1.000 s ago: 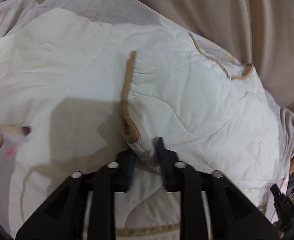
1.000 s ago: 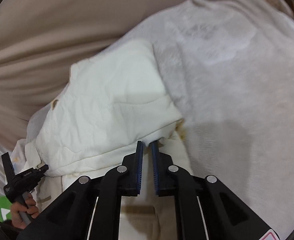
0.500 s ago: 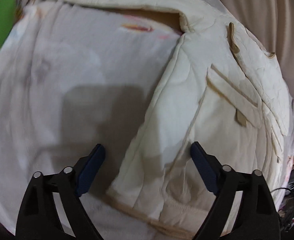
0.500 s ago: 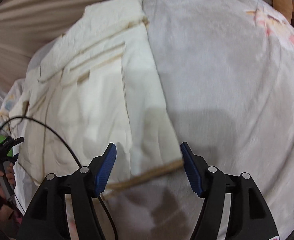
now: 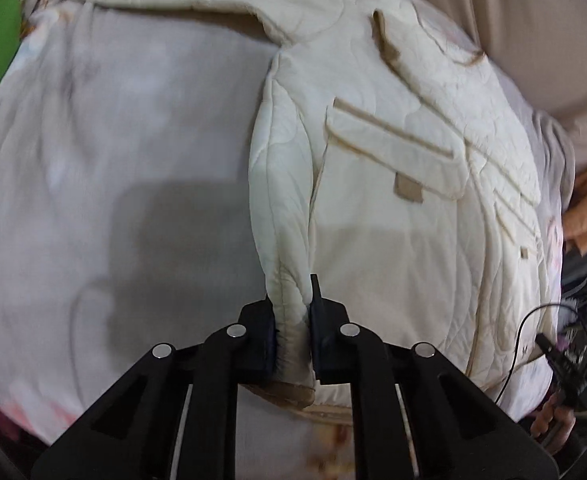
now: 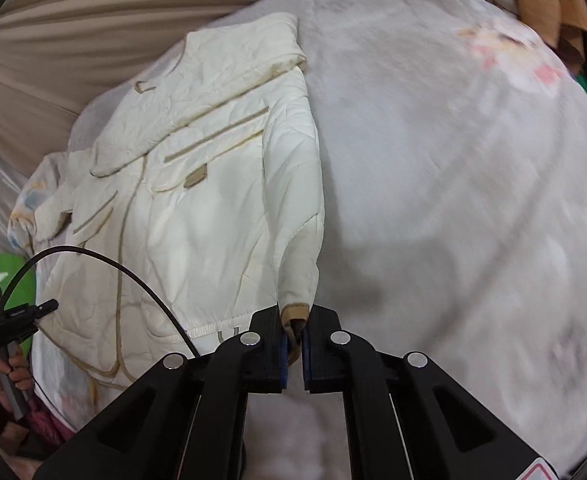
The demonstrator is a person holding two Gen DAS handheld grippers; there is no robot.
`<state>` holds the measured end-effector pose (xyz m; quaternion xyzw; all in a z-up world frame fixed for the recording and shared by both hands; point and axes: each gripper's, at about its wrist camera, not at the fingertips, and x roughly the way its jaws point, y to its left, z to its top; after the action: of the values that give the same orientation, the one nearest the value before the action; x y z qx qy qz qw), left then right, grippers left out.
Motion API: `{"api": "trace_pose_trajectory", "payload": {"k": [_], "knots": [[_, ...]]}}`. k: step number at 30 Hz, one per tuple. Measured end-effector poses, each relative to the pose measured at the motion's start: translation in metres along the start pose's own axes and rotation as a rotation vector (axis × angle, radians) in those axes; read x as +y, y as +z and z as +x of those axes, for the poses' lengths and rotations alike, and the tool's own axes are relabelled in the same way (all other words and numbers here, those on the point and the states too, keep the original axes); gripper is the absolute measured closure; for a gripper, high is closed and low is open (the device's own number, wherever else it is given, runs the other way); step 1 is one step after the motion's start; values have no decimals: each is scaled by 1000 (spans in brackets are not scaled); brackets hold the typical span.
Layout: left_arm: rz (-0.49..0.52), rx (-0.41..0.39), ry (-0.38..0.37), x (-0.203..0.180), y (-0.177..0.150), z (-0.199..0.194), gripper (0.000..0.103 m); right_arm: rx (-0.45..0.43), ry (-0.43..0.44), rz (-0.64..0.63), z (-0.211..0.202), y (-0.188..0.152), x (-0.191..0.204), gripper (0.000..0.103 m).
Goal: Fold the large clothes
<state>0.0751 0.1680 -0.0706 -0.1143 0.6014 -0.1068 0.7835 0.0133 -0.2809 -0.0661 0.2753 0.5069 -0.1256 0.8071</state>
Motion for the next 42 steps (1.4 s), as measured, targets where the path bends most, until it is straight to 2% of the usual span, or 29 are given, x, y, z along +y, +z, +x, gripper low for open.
{"api": "trace_pose_trajectory", "payload": {"k": [1,3,4,5,7,9,11,12,15,18,20,22,25,28,29,30,31,33,35,37,39,42], "knots": [[-5,21,8,2,-14,1,89,28,-14,7,-4,-15,-8,99],[-55,30,7,9,-32,-5,80,92,-33,32,-7,-40,-20,97],[-101,19,-13,13,-31,-10,80,107,-52,52,-10,-48,-25,94],[-164,-24,-30,20,-23,-22,79,96,-72,67,-16,-51,-25,88],[-229,-119,-74,29,5,-42,67,11,-117,77,-35,-39,-18,81],[-280,-231,-96,41,51,-59,47,-96,-153,52,-52,-16,-5,80],[-314,-320,-85,59,98,-70,40,-193,-147,13,-63,12,16,72],[-330,-357,-75,70,125,-69,38,-227,-128,-6,-64,26,30,71],[-404,-401,-24,114,182,-61,38,-260,-61,-39,-55,44,68,70],[-492,-421,59,152,237,-37,38,-237,17,-88,-31,50,124,70],[-519,-430,123,171,259,-25,38,-208,55,-115,-18,46,152,68],[-537,-400,182,193,282,-10,38,-179,84,-139,-6,43,182,65],[-589,-355,220,223,293,10,39,-151,87,-191,2,33,209,61],[-652,-381,168,245,301,20,52,-137,51,-238,4,26,221,58],[-632,-406,140,244,305,18,81,-133,44,-242,5,26,220,57],[-602,-407,123,241,310,17,96,-130,39,-242,5,26,220,56],[-575,-416,121,236,313,13,96,-128,35,-238,6,26,221,56],[-480,-488,107,210,321,-12,98,-127,35,-231,7,28,220,55],[-348,-559,87,166,332,-44,99,-124,42,-227,9,30,218,55],[-209,-622,54,111,336,-74,99,-122,59,-227,11,32,217,55],[-50,-664,-15,39,333,-100,99,-124,79,-230,11,34,216,55],[194,-663,-123,-80,314,-106,99,-133,110,-229,11,33,210,55]]}}
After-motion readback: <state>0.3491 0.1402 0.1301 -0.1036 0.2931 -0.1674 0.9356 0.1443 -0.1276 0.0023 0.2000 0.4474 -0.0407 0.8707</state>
